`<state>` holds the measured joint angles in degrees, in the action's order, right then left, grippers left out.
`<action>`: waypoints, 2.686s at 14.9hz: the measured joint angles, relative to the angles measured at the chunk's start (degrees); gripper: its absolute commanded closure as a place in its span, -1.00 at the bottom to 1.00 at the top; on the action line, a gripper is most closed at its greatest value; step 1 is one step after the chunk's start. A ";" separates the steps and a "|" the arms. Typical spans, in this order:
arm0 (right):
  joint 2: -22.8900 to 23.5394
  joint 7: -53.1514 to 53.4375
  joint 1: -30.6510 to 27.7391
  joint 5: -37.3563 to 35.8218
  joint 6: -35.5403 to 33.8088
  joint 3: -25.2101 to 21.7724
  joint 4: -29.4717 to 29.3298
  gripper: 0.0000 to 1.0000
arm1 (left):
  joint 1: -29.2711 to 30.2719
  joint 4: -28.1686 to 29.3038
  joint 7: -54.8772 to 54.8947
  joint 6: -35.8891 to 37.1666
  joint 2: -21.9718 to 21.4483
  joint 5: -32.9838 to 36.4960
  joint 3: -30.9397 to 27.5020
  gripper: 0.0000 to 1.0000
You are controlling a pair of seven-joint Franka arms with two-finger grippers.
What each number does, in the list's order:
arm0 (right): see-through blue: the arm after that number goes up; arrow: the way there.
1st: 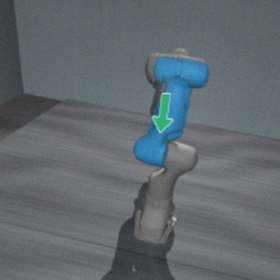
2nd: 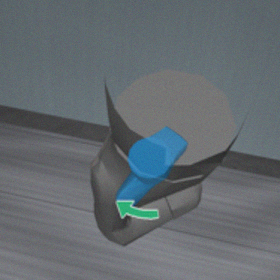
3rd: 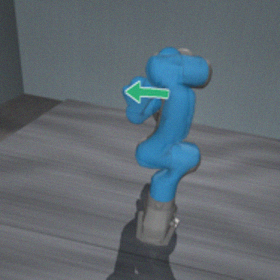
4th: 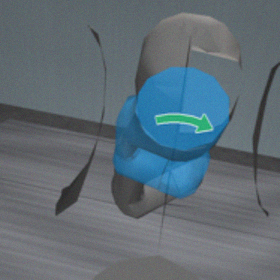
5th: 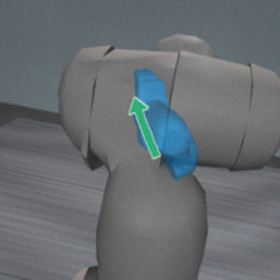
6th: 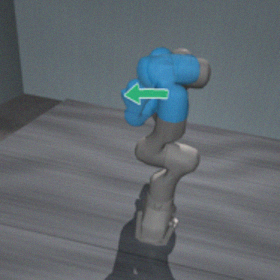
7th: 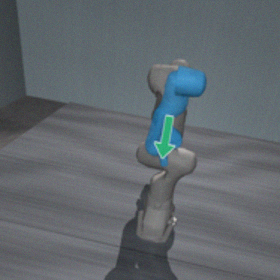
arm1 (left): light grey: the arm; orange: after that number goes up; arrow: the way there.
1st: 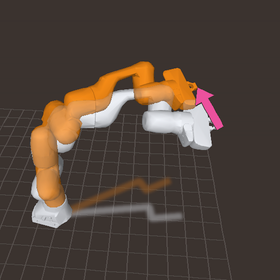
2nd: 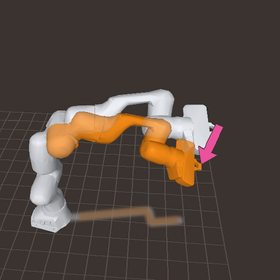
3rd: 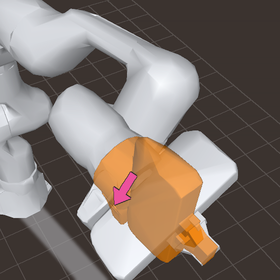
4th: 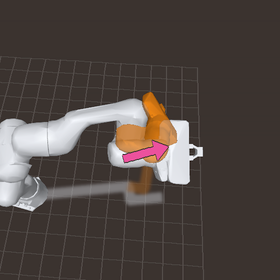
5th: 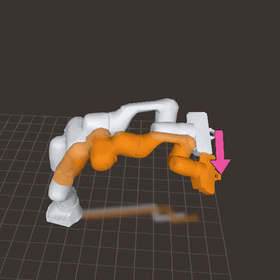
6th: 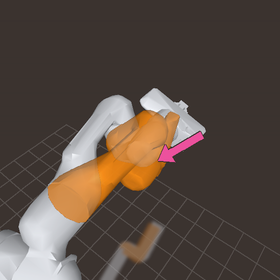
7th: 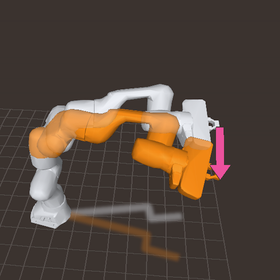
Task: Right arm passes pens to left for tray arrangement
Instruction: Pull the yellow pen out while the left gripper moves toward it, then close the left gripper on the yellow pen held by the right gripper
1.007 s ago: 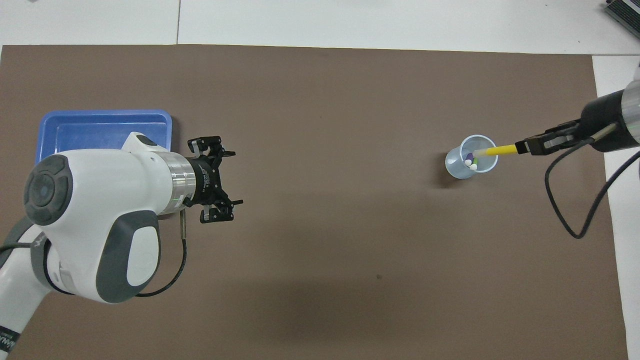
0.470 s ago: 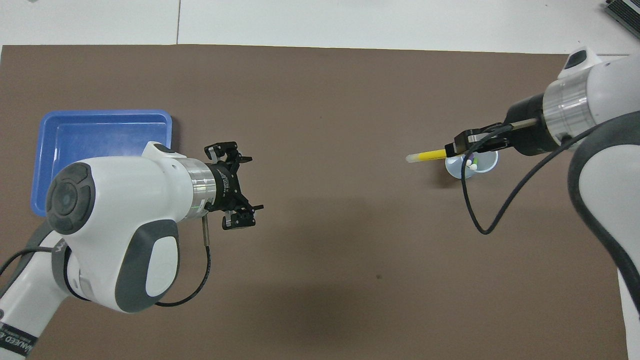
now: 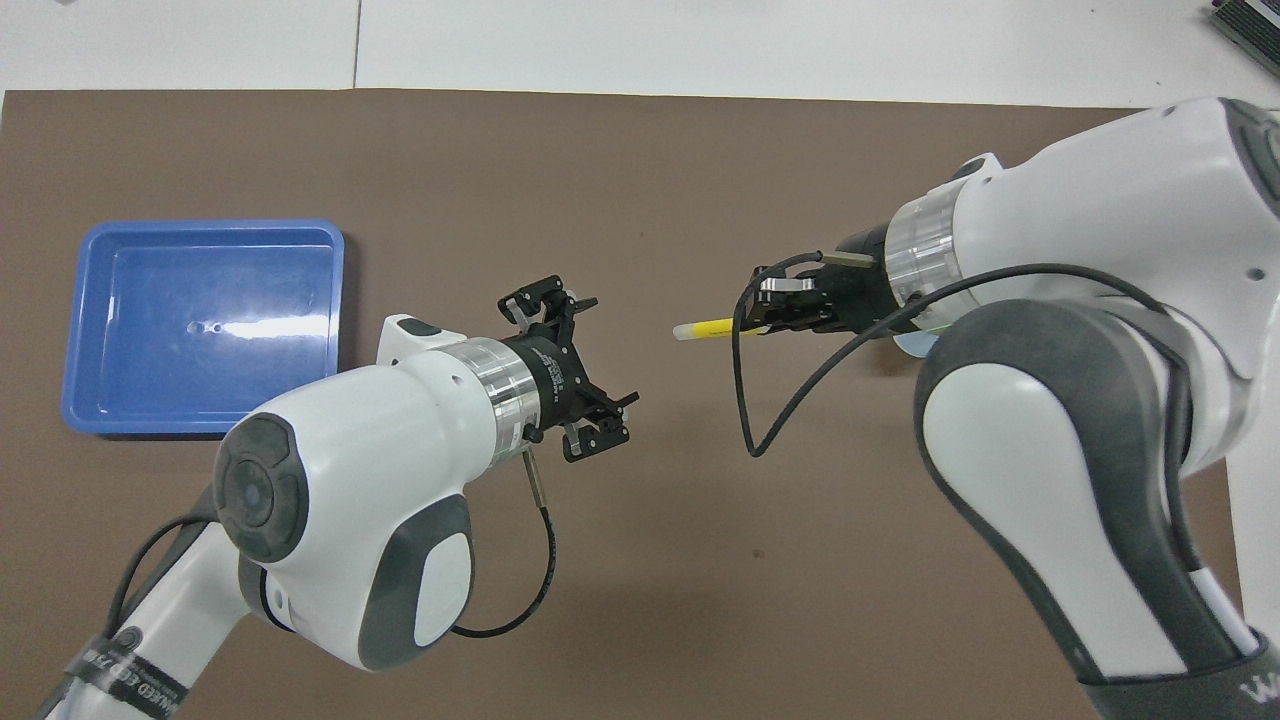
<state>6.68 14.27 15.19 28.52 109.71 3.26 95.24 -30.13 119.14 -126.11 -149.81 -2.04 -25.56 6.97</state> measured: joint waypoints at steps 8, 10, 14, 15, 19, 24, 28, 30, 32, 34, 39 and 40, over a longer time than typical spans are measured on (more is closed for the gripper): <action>0.00 1.50 1.52 0.00 1.91 -0.30 1.01 1.00 | -5.31 -1.89 -2.07 -10.47 4.86 -0.22 -0.02 -1.00; 0.00 1.50 1.52 0.00 1.91 -0.30 1.01 1.00 | -6.54 -3.94 -2.54 -11.47 7.02 -0.22 0.01 -1.00; 0.00 1.50 1.52 0.00 1.91 -0.31 1.02 1.00 | -7.00 -6.51 -2.74 -12.55 9.72 -0.23 -0.19 -1.00; 0.00 1.50 1.52 0.00 1.91 -0.31 1.02 1.00 | -6.99 -6.88 -2.76 -12.63 10.11 -0.23 -0.32 -1.00; 0.00 1.50 1.52 0.00 1.91 -0.31 1.02 1.00 | -6.91 -7.55 -2.76 -12.36 10.52 -0.23 -0.67 -0.85; 0.00 1.50 1.52 0.00 1.91 -0.31 1.02 1.00 | -6.91 -7.70 -2.03 -10.57 10.55 -0.20 -0.69 -0.53; 0.00 1.50 1.52 0.00 1.91 -0.31 1.06 1.00 | -5.97 -8.26 0.35 -6.61 10.53 -0.19 -0.81 -0.48; 0.00 1.50 1.52 0.00 1.91 -0.31 1.15 1.00 | -5.56 -8.81 0.71 -5.67 10.47 -0.19 -0.82 -0.43; 0.00 1.50 1.52 0.00 1.91 -0.31 1.19 1.00 | -5.51 -9.08 0.80 -5.45 10.46 -0.19 -0.81 -0.15; 0.00 1.50 1.52 0.00 1.91 -0.31 1.21 1.00 | -5.51 -9.14 0.86 -5.38 10.46 -0.18 -0.81 0.20; 0.00 1.45 1.52 0.00 1.91 -0.31 1.21 1.00 | -5.51 -9.87 2.77 -1.70 10.06 -0.17 -0.84 0.85; 0.01 1.45 1.51 -0.02 2.35 -0.33 1.16 1.00 | -5.52 -10.13 3.24 -0.53 9.80 -0.13 -0.85 1.00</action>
<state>6.69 15.72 16.70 28.50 112.06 2.93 96.40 -35.65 109.01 -122.87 -150.34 7.76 -25.69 6.12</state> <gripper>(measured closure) 0.815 0.819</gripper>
